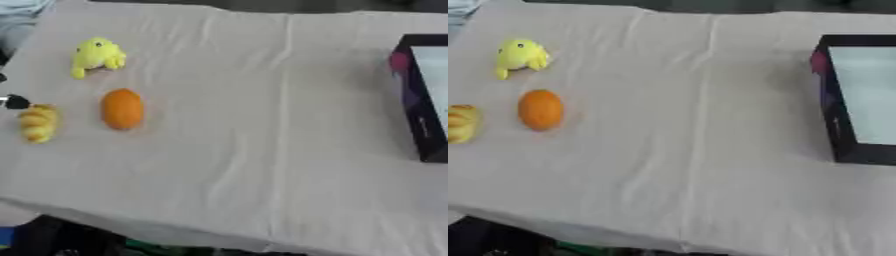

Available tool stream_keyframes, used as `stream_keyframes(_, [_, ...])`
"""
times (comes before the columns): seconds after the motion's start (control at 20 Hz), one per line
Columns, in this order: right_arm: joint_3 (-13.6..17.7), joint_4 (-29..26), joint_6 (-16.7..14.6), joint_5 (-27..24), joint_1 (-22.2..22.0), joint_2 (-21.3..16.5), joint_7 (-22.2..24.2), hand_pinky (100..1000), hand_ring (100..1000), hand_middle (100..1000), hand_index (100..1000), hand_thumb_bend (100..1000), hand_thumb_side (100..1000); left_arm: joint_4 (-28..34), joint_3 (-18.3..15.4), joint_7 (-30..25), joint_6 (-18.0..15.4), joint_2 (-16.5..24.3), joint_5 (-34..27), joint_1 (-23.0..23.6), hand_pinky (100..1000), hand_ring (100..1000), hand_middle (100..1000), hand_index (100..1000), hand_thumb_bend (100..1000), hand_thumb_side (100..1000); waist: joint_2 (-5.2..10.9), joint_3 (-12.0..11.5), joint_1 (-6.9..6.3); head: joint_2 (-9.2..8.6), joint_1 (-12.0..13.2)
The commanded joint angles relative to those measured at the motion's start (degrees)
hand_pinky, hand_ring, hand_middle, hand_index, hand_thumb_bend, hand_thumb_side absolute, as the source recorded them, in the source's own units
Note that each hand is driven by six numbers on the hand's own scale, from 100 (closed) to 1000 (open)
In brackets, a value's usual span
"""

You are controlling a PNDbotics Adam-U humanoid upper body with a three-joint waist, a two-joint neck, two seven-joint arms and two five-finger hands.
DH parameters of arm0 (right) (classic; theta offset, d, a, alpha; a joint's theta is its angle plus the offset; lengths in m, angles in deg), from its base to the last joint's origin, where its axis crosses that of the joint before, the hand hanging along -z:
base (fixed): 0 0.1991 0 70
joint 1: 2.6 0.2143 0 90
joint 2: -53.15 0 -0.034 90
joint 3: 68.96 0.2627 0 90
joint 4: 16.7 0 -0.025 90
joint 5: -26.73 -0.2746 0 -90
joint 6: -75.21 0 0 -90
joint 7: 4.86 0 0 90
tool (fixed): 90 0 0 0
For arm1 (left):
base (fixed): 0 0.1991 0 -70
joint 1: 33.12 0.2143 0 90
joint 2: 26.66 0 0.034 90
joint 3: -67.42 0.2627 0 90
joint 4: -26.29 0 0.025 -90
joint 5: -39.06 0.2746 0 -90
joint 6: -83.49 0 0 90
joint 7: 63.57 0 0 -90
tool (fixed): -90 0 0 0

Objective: Pick up the objects with one hand, pass them to the other hand, and then place them into the box on the other side of the table.

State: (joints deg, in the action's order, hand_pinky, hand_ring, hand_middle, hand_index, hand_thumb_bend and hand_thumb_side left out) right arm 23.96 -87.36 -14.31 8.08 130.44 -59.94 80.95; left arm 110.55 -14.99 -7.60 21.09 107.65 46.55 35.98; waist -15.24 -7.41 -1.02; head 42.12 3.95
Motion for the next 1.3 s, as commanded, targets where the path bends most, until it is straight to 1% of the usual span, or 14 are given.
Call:
stream_keyframes(0.05, [-0.1,-0.6,0.1,0.5,1.0,-1.7,0.5,843,878,916,901,100,515,0.4,0.3,0.5,1.6,3.0,4.7,-0.4,857,879,784,804,758,430,0.98,0.1,-0.24,-0.48,0.4])
stream_keyframes(0.15, [-0.2,-0.5,0.1,0.7,1.0,-1.6,0.6,843,878,916,901,100,515,0.6,0.7,1.4,2.6,2.8,7.0,-0.3,857,879,784,804,758,430,1.0,0.1,-0.28,-0.45,0.4])
stream_keyframes(0.3, [-0.2,-0.5,0.1,0.7,1.0,-1.6,0.7,843,878,916,901,100,515,0.9,0.8,1.6,3.1,2.7,7.9,-0.3,857,879,784,804,758,430,1.0,0.1,-0.3,-0.44,0.5])
stream_keyframes(0.35, [-0.2,-0.5,0.1,0.7,1.0,-1.6,0.7,843,877,915,901,100,523,0.9,0.8,1.6,3.2,2.7,8.0,-0.3,816,825,731,753,791,451,0.98,0.0,-0.32,-0.46,0.4])
stream_keyframes(0.4, [-0.1,-0.4,0.2,0.8,0.7,-1.6,0.7,844,877,915,901,100,523,0.3,1.4,1.9,3.6,3.0,8.5,0.3,809,815,716,744,788,472,0.85,-0.2,-0.48,-0.53,0.4])
stream_keyframes(0.45, [-0.2,-0.3,0.3,0.8,0.6,-1.5,0.7,844,877,915,901,100,523,-0.9,2.0,2.7,4.3,2.8,9.2,1.4,809,815,716,744,788,472,0.88,-0.1,-0.56,-0.47,0.6])
stream_keyframes(0.5, [-0.3,-0.3,0.3,0.9,0.6,-1.3,0.8,844,877,915,901,100,523,-2.3,2.6,3.6,5.2,2.3,10.1,2.1,806,798,695,731,790,494,0.91,0.1,-0.62,-0.4,0.9])
stream_keyframes(0.55, [-0.4,-0.3,0.4,1.0,0.7,-1.2,0.9,844,877,915,901,100,523,-3.8,3.3,4.4,6.1,1.7,11.0,2.1,806,798,695,731,790,494,0.94,0.2,-0.65,-0.36,1.0])
stream_keyframes(0.6, [-0.5,-0.3,0.4,1.1,0.7,-1.0,1.0,844,877,914,901,100,524,-5.3,4.0,4.8,6.8,0.9,12.0,1.8,804,793,687,727,791,498,0.96,0.3,-0.65,-0.4,1.2])
stream_keyframes(0.7, [-0.5,-0.2,0.5,1.2,0.5,-1.0,1.1,844,876,914,901,100,527,-7.8,4.5,5.0,7.2,-0.5,13.7,1.0,805,796,693,735,790,497,0.96,0.3,-0.57,-0.51,1.2])
stream_keyframes(0.85, [-0.4,0.0,0.5,1.2,0.2,-1.0,1.0,844,874,909,900,100,528,-10.2,4.1,6.1,7.3,-2.2,14.8,0.1,801,794,692,740,779,498,0.93,0.2,-0.48,-0.41,1.3])
stream_keyframes(1.05, [-0.5,0.1,0.6,1.2,0.1,-0.6,1.1,844,873,908,900,100,532,-12.8,3.7,9.5,9.2,-5.0,14.6,-1.9,787,781,678,754,758,508,0.9,0.1,-0.4,-0.52,1.4])
stream_keyframes(1.15, [-0.5,0.1,0.6,1.2,0.2,-0.4,1.2,844,872,907,900,100,528,-14.0,4.6,11.2,9.5,-6.2,14.1,-2.9,788,781,678,752,753,504,0.85,0.1,-0.4,-0.49,1.6])
stream_keyframes(1.3, [-0.6,0.0,0.6,1.2,0.2,-0.2,1.3,844,870,907,900,100,535,-16.1,6.1,12.1,9.4,-7.7,14.2,-4.3,787,781,678,735,734,488,0.77,0.2,-0.4,-0.49,1.9])
